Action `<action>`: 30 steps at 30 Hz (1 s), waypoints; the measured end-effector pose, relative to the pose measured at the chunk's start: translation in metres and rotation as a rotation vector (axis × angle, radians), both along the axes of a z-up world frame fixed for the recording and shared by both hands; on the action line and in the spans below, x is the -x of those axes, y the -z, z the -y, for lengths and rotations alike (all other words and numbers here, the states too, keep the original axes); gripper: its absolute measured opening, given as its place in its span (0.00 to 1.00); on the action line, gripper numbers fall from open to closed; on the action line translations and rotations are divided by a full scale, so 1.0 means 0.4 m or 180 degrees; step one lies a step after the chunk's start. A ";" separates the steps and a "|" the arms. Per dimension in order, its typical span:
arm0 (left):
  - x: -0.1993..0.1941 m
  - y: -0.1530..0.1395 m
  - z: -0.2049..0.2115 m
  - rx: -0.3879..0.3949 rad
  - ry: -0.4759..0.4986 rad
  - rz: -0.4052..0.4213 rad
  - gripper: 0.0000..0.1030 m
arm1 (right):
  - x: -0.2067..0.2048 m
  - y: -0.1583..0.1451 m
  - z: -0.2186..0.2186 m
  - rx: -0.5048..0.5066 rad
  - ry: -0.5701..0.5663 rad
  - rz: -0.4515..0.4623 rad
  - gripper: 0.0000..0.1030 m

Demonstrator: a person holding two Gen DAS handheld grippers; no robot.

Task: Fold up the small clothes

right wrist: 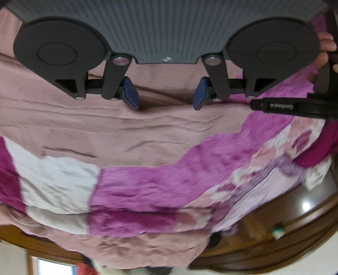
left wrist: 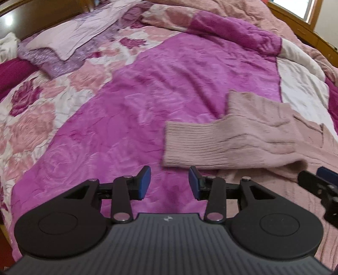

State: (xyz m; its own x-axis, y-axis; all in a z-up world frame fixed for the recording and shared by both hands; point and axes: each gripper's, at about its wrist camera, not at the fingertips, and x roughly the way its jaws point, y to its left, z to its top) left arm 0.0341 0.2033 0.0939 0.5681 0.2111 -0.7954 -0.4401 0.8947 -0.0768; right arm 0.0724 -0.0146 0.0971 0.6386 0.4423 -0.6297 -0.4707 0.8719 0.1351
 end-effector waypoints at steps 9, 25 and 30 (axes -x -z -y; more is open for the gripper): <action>0.045 0.030 -0.091 0.0119 -0.0330 -0.0092 0.46 | -0.017 0.030 -0.153 0.0383 -0.0512 0.0096 0.69; 0.056 0.047 -0.127 0.0225 -0.0429 -0.0065 0.46 | -0.062 0.121 -0.284 0.0827 -0.0848 0.0126 0.70; 0.058 0.047 -0.125 0.0222 -0.0423 -0.0065 0.46 | -0.073 0.109 -0.263 0.0705 -0.0629 0.0126 0.45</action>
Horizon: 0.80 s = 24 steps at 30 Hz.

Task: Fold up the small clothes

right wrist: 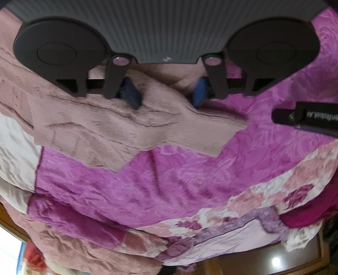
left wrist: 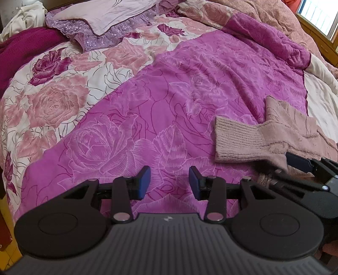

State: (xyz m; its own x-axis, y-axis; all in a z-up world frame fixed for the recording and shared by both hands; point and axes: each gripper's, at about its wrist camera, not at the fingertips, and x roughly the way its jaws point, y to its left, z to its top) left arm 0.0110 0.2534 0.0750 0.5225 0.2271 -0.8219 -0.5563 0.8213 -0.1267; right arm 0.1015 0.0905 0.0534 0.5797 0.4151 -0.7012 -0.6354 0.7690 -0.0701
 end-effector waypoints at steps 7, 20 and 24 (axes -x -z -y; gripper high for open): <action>-0.001 -0.002 0.013 -0.0040 0.0036 -0.0013 0.47 | -0.006 -0.048 0.048 -0.0384 0.0141 -0.0045 0.16; -0.006 -0.019 0.044 -0.0108 0.0157 -0.0006 0.47 | -0.021 -0.137 0.150 -0.0983 0.0358 -0.0062 0.13; -0.010 -0.031 0.064 -0.0150 0.0233 0.0009 0.47 | -0.019 -0.171 0.195 -0.1018 0.0435 0.0104 0.12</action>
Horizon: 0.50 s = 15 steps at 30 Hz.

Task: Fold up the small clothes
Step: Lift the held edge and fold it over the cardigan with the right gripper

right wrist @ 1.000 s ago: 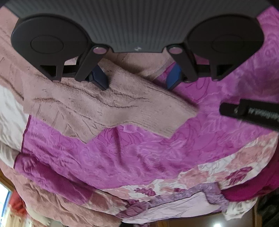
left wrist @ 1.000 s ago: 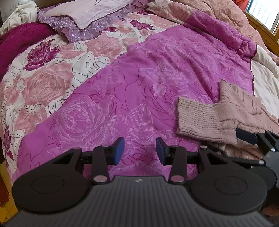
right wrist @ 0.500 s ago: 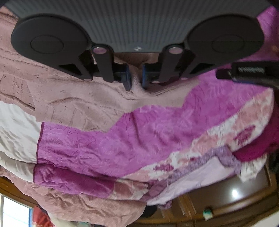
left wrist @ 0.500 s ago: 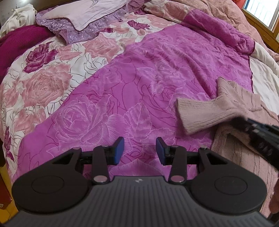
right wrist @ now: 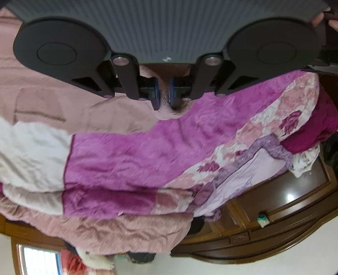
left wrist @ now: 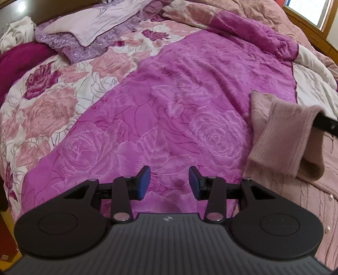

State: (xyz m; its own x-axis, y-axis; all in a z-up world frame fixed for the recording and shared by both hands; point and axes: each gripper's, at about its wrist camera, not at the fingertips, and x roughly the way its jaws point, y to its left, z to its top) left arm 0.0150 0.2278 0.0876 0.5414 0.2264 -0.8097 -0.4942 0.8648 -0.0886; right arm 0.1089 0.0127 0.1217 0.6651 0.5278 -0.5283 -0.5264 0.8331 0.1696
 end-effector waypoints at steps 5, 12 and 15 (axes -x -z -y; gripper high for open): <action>-0.012 -0.011 0.029 -0.0032 0.0122 0.0015 0.47 | 0.001 -0.033 0.075 -0.0010 0.0211 0.0167 0.10; -0.028 -0.030 0.074 -0.0079 0.0288 0.0051 0.47 | 0.000 -0.050 0.205 -0.0127 0.0613 0.0196 0.10; -0.035 -0.037 0.091 -0.0108 0.0348 0.0059 0.47 | 0.005 -0.044 0.256 -0.0159 0.0795 0.0184 0.10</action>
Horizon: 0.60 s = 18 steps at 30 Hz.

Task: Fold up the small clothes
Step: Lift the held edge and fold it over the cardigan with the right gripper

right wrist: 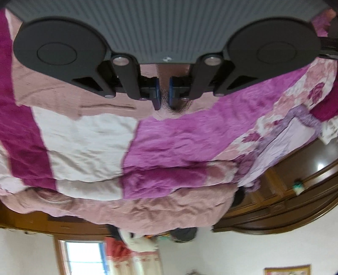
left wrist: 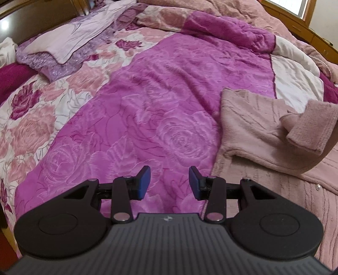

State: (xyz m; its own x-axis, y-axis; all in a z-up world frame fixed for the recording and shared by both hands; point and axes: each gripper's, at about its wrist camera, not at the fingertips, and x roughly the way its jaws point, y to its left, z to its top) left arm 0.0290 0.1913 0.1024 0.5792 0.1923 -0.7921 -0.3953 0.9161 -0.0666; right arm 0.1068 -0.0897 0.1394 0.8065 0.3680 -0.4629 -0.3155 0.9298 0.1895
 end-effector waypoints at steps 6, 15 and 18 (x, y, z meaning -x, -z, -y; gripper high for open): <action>-0.019 -0.006 0.039 -0.0039 0.0134 -0.0016 0.47 | 0.002 0.051 0.109 -0.0038 0.0396 -0.0180 0.10; -0.053 0.001 0.116 -0.0059 0.0361 -0.0073 0.47 | -0.015 0.187 0.219 -0.0012 0.0726 -0.0781 0.13; -0.065 0.007 0.141 -0.0042 0.0449 -0.0101 0.47 | -0.009 0.212 0.233 0.0014 0.0693 -0.0902 0.20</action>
State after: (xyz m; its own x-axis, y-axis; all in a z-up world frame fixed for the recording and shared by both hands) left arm 0.0552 0.1348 0.0995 0.5759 0.1212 -0.8085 -0.2641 0.9635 -0.0437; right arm 0.1103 -0.1831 0.0544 0.7051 0.1990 -0.6806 -0.0452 0.9705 0.2369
